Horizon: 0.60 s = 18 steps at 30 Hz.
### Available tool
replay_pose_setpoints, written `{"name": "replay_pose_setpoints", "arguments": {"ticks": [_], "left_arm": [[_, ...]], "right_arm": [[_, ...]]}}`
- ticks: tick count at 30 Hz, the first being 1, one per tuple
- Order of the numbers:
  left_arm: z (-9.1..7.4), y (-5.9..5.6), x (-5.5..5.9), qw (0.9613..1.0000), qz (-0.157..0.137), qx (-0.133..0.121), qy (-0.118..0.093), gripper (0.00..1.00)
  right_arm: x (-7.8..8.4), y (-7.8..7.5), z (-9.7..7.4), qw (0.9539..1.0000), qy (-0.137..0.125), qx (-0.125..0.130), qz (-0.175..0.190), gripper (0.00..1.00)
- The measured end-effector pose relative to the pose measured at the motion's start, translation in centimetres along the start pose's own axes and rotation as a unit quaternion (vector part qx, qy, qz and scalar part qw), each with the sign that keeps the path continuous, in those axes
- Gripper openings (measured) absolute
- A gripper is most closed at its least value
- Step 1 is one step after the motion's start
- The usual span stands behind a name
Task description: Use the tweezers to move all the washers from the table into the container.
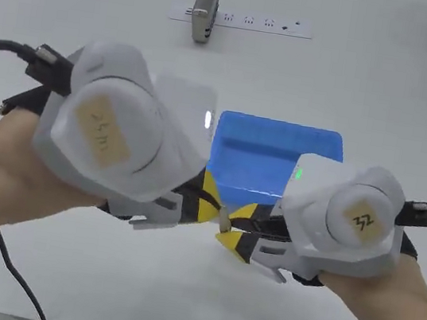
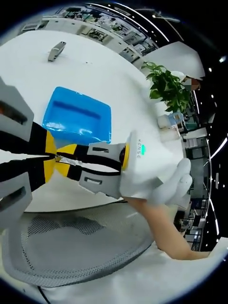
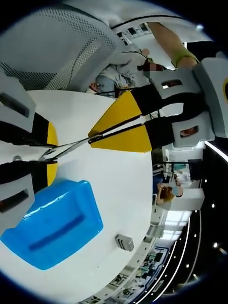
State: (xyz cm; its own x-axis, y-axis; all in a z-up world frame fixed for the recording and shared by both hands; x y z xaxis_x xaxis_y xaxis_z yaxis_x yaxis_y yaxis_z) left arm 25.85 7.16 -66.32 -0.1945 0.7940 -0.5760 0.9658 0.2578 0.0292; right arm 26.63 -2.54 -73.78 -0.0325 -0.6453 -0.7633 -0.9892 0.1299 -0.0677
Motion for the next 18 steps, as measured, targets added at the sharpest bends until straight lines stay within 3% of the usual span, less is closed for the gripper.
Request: {"name": "replay_pose_setpoints", "arguments": {"ticks": [2,3,6,9,14,18], "left_arm": [[0.3,0.3,0.5,0.9995,0.011,-0.002,0.029,0.00],[0.5,0.2,0.5,0.9990,0.019,0.009,0.039,0.00],[0.6,0.1,-0.2,0.9996,0.011,0.020,0.015,0.00],[0.6,0.6,-0.4,0.9999,0.012,0.004,0.004,0.00],[-0.1,0.4,-0.3,0.9996,-0.006,0.021,-0.019,0.00],[-0.5,0.4,-0.5,0.9992,-0.007,0.018,-0.036,0.09]], "right_arm": [[0.1,0.1,0.1,1.0000,0.002,-0.004,0.008,0.07],[0.2,0.1,0.2,0.9999,0.004,-0.006,0.008,0.07],[0.2,0.1,0.3,0.9999,0.010,-0.002,0.003,0.06],[0.3,-0.2,0.3,0.9999,0.011,0.006,0.005,0.05],[0.5,-0.4,0.2,0.9999,0.011,0.006,0.008,0.05],[0.4,-0.3,0.3,0.9999,0.012,0.007,0.003,0.05]]}}
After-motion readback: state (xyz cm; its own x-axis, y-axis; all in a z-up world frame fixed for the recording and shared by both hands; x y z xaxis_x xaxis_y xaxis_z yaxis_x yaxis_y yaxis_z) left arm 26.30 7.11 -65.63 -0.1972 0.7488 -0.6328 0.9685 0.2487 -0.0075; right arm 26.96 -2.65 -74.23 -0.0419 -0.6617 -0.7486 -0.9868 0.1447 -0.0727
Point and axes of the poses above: the centre of the closed fingertips' face, and the gripper's own axes: z roughly forward along the fingers, y roughly to its left, x roughly out of its underside, the point moved 8 cm from there along -z, roughly backward along the fingers, and after that the axes turned 9 degrees about -z, right-handed, at the moved point
